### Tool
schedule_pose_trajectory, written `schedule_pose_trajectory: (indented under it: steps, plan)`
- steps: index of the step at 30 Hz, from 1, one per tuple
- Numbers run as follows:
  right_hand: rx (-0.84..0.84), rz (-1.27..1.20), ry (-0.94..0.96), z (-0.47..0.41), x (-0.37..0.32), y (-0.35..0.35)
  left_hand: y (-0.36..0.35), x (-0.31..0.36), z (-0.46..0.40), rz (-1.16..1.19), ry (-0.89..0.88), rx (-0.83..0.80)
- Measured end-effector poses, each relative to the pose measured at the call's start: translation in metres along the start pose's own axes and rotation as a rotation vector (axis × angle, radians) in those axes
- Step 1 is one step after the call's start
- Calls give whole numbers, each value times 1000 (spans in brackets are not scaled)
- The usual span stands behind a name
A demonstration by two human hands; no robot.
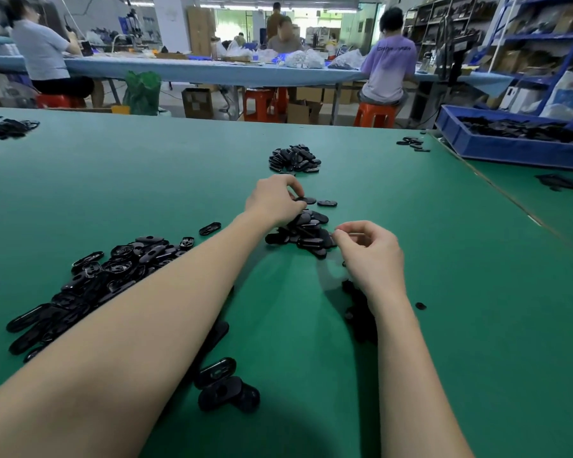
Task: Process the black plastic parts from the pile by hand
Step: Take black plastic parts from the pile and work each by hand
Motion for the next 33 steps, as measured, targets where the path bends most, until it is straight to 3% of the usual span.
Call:
schedule_pose_trajectory:
  steps: [6, 14, 19, 26, 30, 33]
  plan:
    - [-8, -31, -7, 0, 3, -2, -9, -8, 0, -6, 25, -21]
    - [-41, 4, 10, 3, 3, -12, 5, -17, 52, 135, -53, 185]
    - [-32, 76, 45, 4, 4, -11, 5, -38, 68, -74, -67, 74]
    - [-44, 209, 99, 6, 5, -11, 22, -64, 66, -492, 141, -34]
    - [-57, 253, 118, 7, 3, -16, 19, -68, 70, -572, 233, -168]
    - [-79, 275, 136, 11, 3, -20, 17, -67, 71, -583, 214, -164]
Point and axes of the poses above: each hand's wrist, its own z-axis away from the middle knuckle, its own y-axis out of the back of the hand, x = y × z, the point moved 1 cm from there along -z, towards the middle knuckle, and after that the axes turned 3 degrees about -z, right-handed, at the moved point
